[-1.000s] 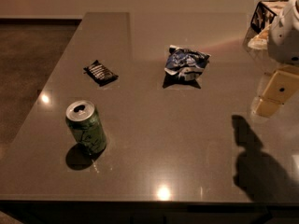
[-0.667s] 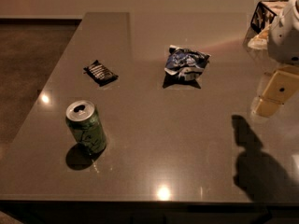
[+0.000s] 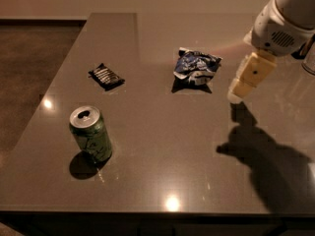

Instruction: Move blue chip bag near green can

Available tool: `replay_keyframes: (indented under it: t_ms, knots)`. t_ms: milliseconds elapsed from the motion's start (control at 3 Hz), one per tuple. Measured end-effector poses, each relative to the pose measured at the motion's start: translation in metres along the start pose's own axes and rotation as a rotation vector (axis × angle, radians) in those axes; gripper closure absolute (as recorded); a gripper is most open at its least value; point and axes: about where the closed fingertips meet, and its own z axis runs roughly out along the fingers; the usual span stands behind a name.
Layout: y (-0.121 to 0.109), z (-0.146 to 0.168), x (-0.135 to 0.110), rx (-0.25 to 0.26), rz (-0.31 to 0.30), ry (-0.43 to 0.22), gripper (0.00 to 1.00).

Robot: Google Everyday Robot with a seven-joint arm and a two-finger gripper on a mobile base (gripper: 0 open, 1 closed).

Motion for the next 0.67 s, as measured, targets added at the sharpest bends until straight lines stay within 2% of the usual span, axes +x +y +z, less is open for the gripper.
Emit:
replay_keyframes:
  t_ms: [333,667]
  knots:
    - [-0.028,0.036,-0.02,0.007,0.069,-0.016,0.0]
    - [-0.057,0.069,-0.032,0.055,0.152,-0.017,0.0]
